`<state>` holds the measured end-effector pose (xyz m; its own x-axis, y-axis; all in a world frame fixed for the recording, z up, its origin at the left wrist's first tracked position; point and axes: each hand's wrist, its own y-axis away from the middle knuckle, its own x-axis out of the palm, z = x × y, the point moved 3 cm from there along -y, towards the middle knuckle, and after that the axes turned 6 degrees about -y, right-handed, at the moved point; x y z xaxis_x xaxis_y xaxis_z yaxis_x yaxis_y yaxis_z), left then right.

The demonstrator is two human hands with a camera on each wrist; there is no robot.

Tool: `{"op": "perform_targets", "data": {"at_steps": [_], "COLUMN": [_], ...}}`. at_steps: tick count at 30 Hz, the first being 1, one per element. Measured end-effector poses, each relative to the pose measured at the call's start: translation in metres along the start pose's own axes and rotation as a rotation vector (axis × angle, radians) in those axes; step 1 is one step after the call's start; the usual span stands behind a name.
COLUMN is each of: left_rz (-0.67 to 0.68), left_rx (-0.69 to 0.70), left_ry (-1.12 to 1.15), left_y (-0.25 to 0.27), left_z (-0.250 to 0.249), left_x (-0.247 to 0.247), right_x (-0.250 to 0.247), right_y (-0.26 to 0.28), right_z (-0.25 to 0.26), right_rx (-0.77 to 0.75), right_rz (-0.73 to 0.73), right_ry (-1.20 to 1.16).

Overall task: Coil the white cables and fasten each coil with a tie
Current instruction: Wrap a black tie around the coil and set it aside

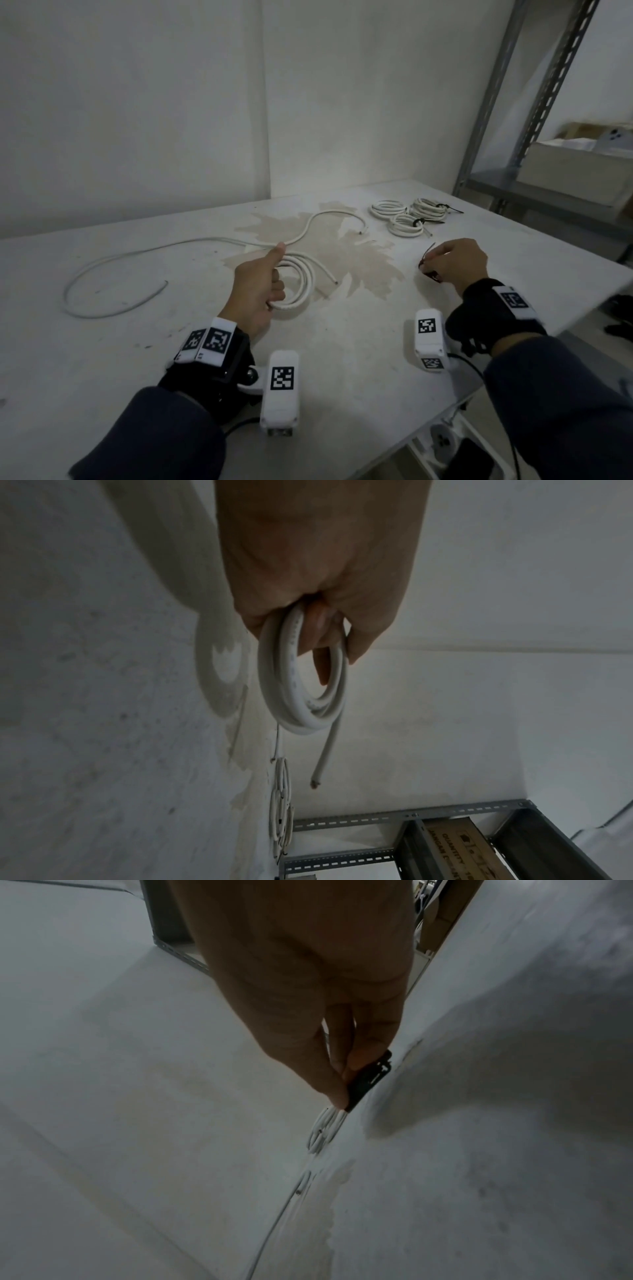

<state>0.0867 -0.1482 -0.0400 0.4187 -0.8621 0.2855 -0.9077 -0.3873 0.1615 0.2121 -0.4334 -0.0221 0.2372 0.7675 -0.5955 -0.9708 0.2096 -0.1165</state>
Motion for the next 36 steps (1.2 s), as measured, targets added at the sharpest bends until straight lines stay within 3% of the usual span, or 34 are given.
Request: {"op": "perform_targets", "data": {"at_steps": [5, 9, 11, 14, 16, 19, 23, 26, 32, 36], "left_rz": [0.002, -0.027, -0.049, -0.085, -0.118, -0.193, -0.326, -0.388, -0.378, -0.374], "left_rx": [-0.006, 0.011, 0.033, 0.063, 0.086, 0.120, 0.135, 0.134, 0.099, 0.149], "left_ry": [0.001, -0.017, -0.035, -0.079, -0.105, -0.127, -0.089, -0.038, 0.134, 0.168], "left_y": [-0.001, 0.000, 0.002, 0.005, 0.009, 0.014, 0.019, 0.017, 0.008, 0.006], "left_z": [0.001, -0.004, -0.010, -0.019, -0.026, -0.033, -0.036, -0.035, -0.028, -0.029], "left_x": [-0.001, -0.005, -0.011, -0.029, -0.045, -0.076, -0.112, -0.125, -0.126, -0.125], "right_x": [-0.005, 0.000, 0.011, 0.041, 0.064, 0.102, 0.149, 0.173, 0.183, 0.188], "right_y": [0.007, 0.017, 0.032, 0.067, 0.093, 0.127, 0.161, 0.173, 0.164, 0.158], "right_z": [0.004, 0.031, 0.059, 0.104, 0.132, 0.161, 0.181, 0.185, 0.181, 0.176], "right_rx": [0.028, -0.015, -0.040, 0.024, 0.060, 0.070, -0.028, -0.112, -0.410, -0.487], "right_rz": [-0.043, -0.080, 0.069, 0.410, 0.580, 0.821, 1.050, 1.038, 0.751, 0.677], "right_ry": [-0.198, -0.484, -0.693, -1.048, -1.151, -1.144, -0.926, -0.784, -0.646, -0.529]}}
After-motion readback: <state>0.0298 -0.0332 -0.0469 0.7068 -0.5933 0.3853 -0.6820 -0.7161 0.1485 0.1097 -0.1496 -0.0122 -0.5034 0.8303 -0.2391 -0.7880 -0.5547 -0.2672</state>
